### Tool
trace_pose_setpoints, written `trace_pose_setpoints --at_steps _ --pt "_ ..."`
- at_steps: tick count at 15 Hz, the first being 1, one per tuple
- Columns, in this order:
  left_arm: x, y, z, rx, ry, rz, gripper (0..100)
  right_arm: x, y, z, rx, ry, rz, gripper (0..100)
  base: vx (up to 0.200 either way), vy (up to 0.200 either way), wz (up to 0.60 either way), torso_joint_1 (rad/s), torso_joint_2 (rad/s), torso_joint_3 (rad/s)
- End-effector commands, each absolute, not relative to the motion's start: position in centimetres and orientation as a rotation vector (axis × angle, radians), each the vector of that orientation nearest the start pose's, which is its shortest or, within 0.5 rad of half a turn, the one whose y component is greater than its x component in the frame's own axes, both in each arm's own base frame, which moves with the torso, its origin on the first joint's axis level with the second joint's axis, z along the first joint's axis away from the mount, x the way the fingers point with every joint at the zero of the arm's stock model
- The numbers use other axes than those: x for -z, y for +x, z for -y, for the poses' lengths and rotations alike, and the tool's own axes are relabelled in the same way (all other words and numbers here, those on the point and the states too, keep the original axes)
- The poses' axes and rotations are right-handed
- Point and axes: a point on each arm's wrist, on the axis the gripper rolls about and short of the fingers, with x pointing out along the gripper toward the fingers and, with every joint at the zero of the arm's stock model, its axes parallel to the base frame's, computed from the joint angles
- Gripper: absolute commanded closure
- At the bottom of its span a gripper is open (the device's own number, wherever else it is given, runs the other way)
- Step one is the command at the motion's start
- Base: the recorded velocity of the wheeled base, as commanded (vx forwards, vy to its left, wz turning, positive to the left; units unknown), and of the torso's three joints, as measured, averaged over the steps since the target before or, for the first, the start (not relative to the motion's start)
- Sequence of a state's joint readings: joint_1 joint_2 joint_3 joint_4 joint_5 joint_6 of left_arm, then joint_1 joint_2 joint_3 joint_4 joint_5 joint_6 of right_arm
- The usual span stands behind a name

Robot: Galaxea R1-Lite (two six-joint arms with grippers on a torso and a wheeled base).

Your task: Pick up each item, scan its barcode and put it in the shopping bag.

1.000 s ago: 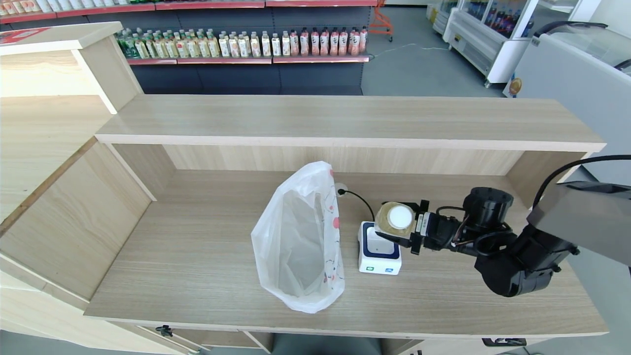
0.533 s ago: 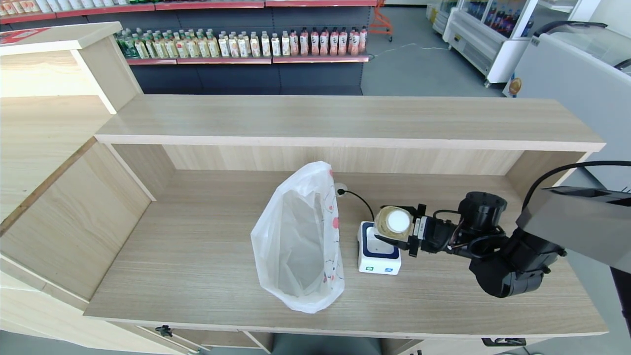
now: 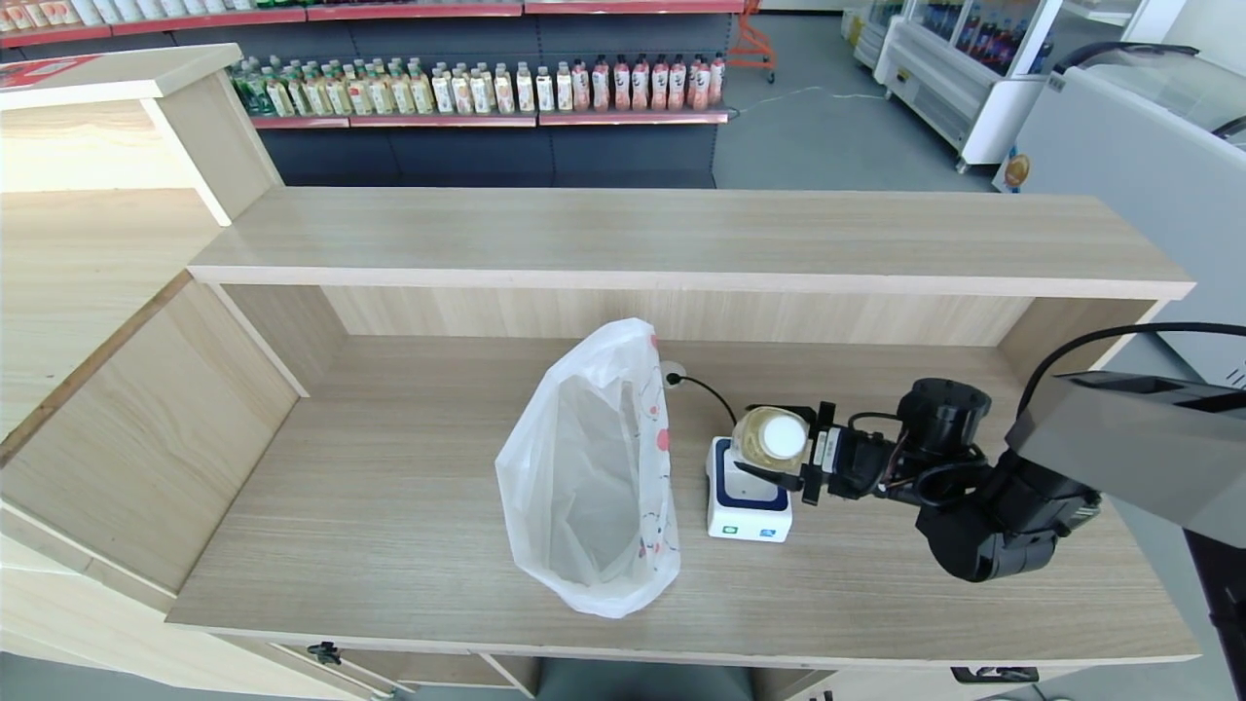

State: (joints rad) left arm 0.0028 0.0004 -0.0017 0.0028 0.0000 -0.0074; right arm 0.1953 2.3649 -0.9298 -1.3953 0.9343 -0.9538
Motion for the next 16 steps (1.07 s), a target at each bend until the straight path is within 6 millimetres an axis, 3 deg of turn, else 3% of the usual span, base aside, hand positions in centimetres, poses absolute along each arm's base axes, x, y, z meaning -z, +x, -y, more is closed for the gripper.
trace_pose_setpoints --at_steps 1,16 --pt "-7.56 -2.29 0.01 -0.003 -0.008 -0.002 0 -4.03 39.67 -9.67 -1.059 -0.830 0.496 100 0.000 0.000 0.00 0.000 0.00 0.000" --pt "-7.56 -2.29 0.01 -0.003 -0.008 -0.002 0 -4.27 39.81 -9.63 -1.051 -0.831 0.502 100 0.000 0.000 0.00 0.000 0.00 0.000"
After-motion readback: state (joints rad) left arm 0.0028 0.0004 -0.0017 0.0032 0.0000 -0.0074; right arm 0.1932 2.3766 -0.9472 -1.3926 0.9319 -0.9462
